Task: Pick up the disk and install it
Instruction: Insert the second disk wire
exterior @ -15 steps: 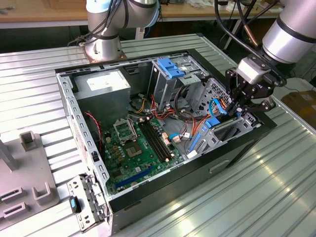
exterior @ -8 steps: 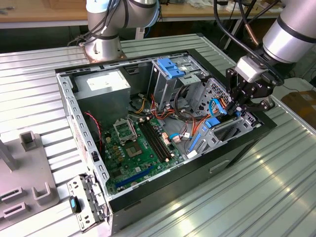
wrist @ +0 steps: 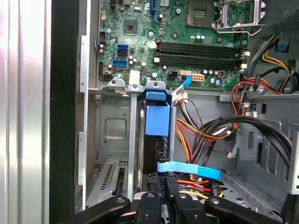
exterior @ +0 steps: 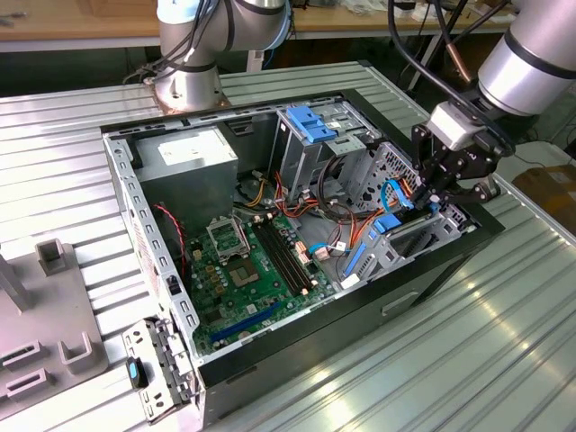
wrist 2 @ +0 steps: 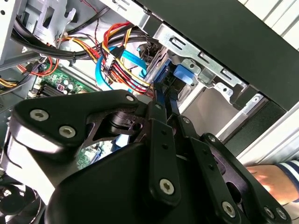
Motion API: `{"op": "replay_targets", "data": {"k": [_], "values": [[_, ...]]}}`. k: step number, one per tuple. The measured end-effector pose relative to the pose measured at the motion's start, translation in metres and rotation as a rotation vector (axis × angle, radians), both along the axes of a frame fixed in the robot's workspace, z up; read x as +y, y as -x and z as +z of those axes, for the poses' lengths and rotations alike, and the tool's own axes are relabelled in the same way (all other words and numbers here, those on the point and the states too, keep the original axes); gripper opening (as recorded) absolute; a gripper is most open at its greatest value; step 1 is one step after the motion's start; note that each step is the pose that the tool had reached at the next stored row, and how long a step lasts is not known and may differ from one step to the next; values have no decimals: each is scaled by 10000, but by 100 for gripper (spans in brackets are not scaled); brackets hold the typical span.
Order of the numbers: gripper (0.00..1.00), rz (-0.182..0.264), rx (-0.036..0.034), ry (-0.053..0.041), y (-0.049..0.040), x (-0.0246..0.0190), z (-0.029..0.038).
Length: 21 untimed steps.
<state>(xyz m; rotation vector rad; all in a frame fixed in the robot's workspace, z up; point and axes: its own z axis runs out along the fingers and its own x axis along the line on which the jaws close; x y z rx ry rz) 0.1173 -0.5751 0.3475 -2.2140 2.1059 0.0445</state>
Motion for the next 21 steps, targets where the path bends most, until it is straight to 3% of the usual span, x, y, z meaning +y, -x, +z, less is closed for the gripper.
{"op": "replay_targets", "data": {"k": [21], "values": [[17,-263,0,1,1,-18,-95]]}}
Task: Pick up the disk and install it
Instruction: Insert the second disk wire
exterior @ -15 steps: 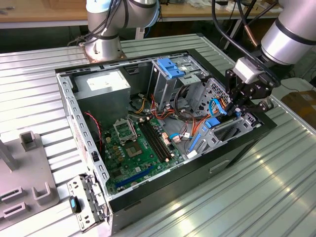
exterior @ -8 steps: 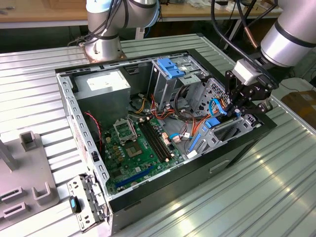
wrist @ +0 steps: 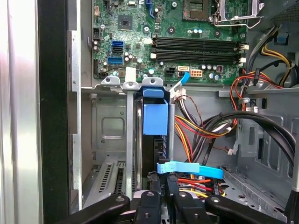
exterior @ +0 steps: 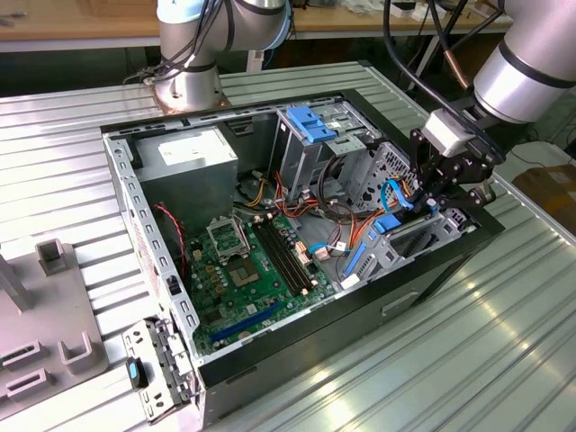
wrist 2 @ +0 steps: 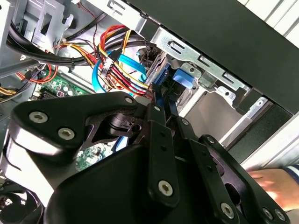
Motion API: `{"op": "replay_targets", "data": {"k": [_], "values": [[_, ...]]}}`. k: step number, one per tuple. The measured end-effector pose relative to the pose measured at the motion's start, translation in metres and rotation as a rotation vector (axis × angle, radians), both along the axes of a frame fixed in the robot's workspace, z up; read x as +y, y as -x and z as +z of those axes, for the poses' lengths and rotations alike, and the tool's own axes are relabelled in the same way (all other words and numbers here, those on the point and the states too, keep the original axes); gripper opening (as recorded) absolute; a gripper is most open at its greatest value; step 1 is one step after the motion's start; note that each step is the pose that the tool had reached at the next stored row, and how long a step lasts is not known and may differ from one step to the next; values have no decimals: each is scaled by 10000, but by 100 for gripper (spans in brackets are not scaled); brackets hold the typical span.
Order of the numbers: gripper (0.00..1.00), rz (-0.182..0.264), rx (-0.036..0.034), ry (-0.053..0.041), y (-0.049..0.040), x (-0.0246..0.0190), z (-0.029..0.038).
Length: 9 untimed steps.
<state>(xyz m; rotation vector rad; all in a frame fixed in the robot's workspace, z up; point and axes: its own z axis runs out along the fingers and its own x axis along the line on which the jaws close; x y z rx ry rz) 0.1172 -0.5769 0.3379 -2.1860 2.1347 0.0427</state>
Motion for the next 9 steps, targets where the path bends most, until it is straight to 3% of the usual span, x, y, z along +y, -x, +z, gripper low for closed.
{"op": "replay_targets", "data": {"k": [6,9], "values": [[17,-1,0,-1,0,0,-1],[30,-2,0,-1,0,0,-2]]}}
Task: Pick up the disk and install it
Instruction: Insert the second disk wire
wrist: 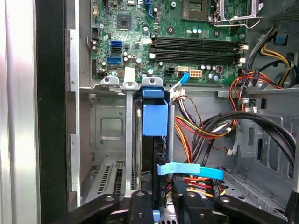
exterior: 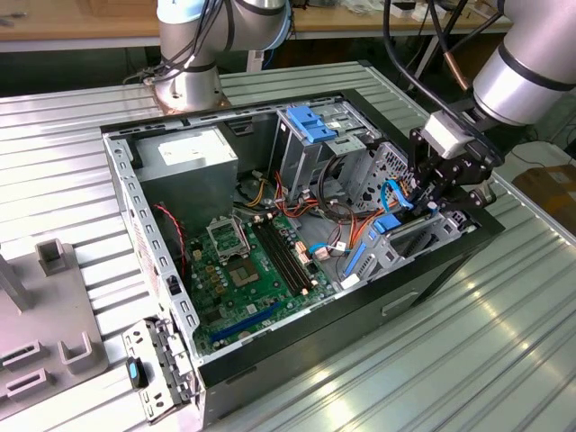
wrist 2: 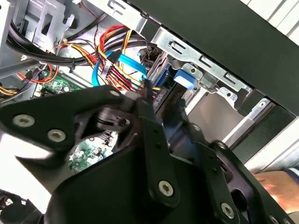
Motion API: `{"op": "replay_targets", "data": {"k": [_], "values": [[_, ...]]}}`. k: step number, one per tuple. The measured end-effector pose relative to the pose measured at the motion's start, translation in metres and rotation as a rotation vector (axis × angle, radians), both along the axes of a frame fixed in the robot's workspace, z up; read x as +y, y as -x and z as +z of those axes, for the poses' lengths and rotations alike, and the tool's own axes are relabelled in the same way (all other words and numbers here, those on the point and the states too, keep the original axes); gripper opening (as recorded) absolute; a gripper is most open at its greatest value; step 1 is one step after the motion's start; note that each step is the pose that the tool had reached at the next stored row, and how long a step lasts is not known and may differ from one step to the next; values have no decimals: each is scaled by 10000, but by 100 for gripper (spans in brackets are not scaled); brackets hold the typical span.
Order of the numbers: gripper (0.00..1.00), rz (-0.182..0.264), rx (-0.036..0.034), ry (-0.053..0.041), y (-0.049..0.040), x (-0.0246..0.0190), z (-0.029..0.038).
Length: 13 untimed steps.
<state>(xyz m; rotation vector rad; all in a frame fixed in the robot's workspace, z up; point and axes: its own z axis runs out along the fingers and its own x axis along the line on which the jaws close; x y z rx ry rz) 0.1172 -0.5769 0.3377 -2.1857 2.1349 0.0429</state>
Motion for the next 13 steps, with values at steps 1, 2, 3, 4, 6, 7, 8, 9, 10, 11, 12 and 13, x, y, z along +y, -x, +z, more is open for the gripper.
{"op": "replay_targets", "data": {"k": [1,2,3,4,6,7,8,9,10,11,12,13], "values": [[42,-1,0,0,0,0,0],[48,-1,0,0,0,0,0],[55,-1,0,1,0,0,0],[55,-2,0,1,0,0,-1],[55,-3,0,2,0,0,17],[55,-3,0,0,0,0,34],[55,-3,0,1,0,0,55],[55,-3,0,2,0,0,114],[55,-3,0,0,0,0,168],[55,-3,-1,1,0,1,208],[55,-3,-2,2,0,1,248],[55,-3,-2,1,0,2,341]]}}
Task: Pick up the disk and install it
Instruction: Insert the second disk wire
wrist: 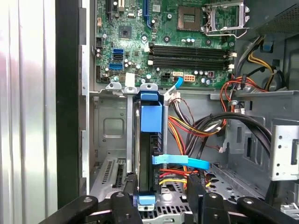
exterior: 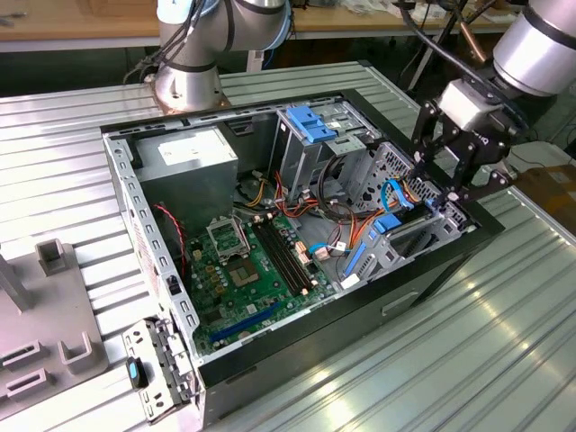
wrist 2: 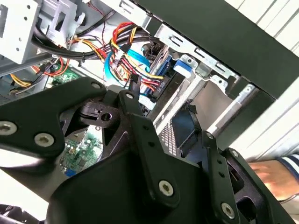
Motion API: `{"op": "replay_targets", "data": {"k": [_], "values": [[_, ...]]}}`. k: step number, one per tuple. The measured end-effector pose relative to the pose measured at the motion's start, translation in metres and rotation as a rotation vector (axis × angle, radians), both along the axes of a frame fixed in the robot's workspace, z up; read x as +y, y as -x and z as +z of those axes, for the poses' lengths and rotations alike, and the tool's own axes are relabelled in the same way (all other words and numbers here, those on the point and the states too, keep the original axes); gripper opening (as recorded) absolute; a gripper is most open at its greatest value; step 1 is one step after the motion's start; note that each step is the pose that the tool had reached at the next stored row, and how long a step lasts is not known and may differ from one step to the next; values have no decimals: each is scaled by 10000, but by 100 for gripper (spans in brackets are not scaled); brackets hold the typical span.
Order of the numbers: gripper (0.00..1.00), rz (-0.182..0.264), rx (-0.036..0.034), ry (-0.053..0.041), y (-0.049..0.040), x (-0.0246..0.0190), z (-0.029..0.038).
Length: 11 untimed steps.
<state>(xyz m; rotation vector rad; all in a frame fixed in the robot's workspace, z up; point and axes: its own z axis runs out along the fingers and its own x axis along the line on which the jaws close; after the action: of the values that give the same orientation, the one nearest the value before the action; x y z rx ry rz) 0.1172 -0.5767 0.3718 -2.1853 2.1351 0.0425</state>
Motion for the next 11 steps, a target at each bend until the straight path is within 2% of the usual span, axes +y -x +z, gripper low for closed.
{"op": "replay_targets", "data": {"k": [3,6,7,8,9,10,11], "values": [[55,0,0,1,0,0,142],[55,0,0,5,0,5,170],[55,0,0,9,0,32,169],[55,-1,0,54,4,86,168],[55,-1,0,165,8,109,169],[55,-1,0,320,13,121,169],[55,1,0,359,13,122,168]]}}
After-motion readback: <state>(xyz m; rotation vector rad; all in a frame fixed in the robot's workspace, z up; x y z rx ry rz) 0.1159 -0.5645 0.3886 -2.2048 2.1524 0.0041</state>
